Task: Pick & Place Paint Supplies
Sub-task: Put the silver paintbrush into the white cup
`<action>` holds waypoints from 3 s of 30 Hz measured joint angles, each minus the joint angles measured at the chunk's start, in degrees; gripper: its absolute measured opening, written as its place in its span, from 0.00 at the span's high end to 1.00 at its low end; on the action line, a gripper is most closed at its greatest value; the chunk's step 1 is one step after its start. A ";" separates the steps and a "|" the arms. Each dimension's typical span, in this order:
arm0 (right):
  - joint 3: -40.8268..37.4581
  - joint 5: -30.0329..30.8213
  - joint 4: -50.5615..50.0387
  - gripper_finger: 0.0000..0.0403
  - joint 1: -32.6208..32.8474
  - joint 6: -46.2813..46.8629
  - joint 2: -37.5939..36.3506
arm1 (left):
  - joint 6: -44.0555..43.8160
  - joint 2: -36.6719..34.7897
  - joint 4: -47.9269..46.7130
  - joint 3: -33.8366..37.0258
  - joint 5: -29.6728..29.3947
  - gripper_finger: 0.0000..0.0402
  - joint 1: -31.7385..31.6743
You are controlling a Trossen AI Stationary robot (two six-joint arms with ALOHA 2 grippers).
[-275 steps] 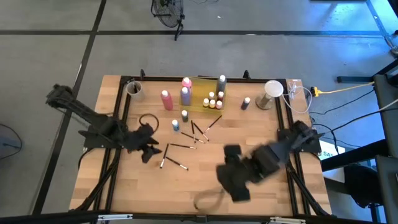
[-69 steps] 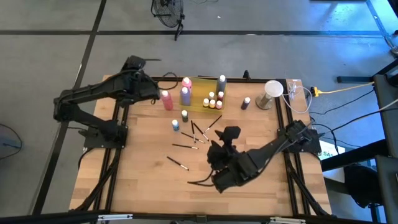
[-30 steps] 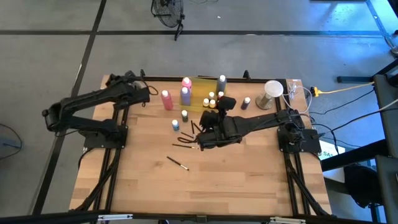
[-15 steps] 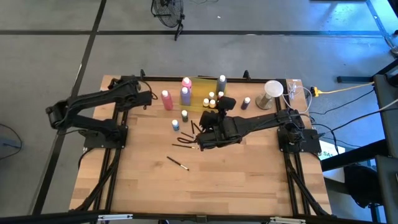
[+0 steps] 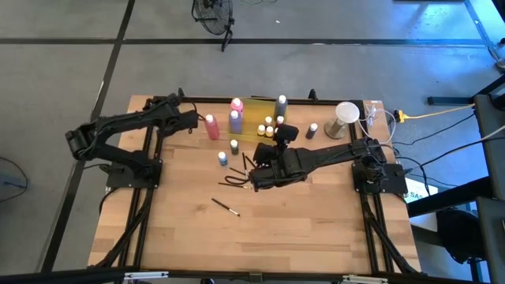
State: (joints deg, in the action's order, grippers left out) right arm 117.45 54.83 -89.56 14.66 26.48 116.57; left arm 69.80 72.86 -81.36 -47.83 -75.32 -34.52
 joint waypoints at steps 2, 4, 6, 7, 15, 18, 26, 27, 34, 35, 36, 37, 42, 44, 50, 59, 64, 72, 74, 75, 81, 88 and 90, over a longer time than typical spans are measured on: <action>0.00 0.00 0.00 0.42 0.00 0.00 0.00 | 0.00 0.43 1.38 0.00 -0.01 0.96 -0.78; 0.00 0.00 0.00 0.42 0.00 0.00 0.00 | 0.00 0.63 1.93 0.00 0.08 0.95 -1.76; 0.00 0.00 0.00 0.42 0.00 0.00 0.00 | -0.43 0.63 1.92 0.00 0.29 0.94 -2.59; 0.00 0.00 0.00 0.42 0.00 0.00 0.00 | -1.24 0.63 2.04 0.00 0.34 0.94 -2.79; 0.00 0.02 0.00 0.42 0.00 0.00 0.00 | -4.50 0.63 12.20 0.00 0.43 0.88 -3.11; 0.00 0.02 0.02 0.42 -0.02 0.00 0.00 | -4.50 0.63 17.39 0.00 0.28 0.86 -3.11; 0.00 0.02 0.00 0.42 -0.02 0.01 0.00 | -6.66 0.50 20.96 -0.83 -2.18 0.83 -3.01; 0.00 0.02 0.00 0.42 -0.02 0.00 0.00 | -7.80 0.25 20.79 -1.05 -2.61 0.83 -2.65; 0.00 -0.02 -0.46 0.42 0.19 0.00 0.00 | -17.66 -4.73 18.29 -5.20 -4.20 0.82 5.78; 0.00 -0.02 -0.45 0.42 0.31 0.02 0.00 | -18.98 -5.73 18.31 -5.73 -4.24 0.82 7.66; 0.00 -0.02 -0.46 0.42 0.45 0.01 0.00 | -20.31 -6.75 18.29 -6.30 -4.31 0.81 9.70; 0.00 -0.13 -0.45 0.42 0.65 0.01 0.00 | -21.52 -7.62 18.34 -6.86 -4.51 0.81 11.82; 0.00 -4.79 -0.44 0.42 1.75 0.02 0.00 | -28.05 -10.51 18.62 -8.87 -4.31 0.74 23.28; 0.00 -7.58 -0.42 0.42 2.28 0.04 0.00 | -32.37 -11.01 18.64 -9.17 -3.83 0.70 27.62; 0.00 -16.91 1.79 0.42 3.70 1.55 0.00 | -47.80 -11.49 18.43 -9.23 -1.21 0.55 37.63; 0.00 -39.81 5.45 0.42 5.01 6.57 0.00 | -79.61 -11.50 14.14 -9.25 31.21 0.49 51.37; 0.00 -45.97 8.90 0.42 6.93 8.75 0.00 | -92.58 -11.54 17.11 -7.95 54.22 0.50 56.09; 0.00 -48.06 11.83 0.42 13.75 17.59 0.00 | -92.35 -9.48 40.46 -3.10 60.34 0.50 64.25; 0.00 -48.06 11.90 0.42 16.29 19.78 0.00 | -87.27 -7.64 45.12 -3.10 59.75 0.50 65.92; 0.00 -48.06 12.04 0.42 17.57 20.76 0.00 | -84.33 -6.43 47.01 -3.10 59.16 0.50 66.70; 0.00 -47.95 14.39 0.42 24.37 21.73 -0.01 | -68.82 3.23 55.43 -3.10 58.12 0.51 67.65; 0.00 -43.17 14.80 0.42 29.01 21.66 0.00 | -60.33 15.14 62.94 -5.90 61.06 0.51 62.31; 0.00 -41.91 14.86 0.42 29.65 21.73 0.00 | -60.06 18.51 63.58 -6.74 64.30 0.51 60.35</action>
State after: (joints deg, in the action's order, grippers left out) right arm 117.45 12.92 -74.70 44.31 48.21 116.57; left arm 9.74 91.37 -17.78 -54.58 -11.02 25.83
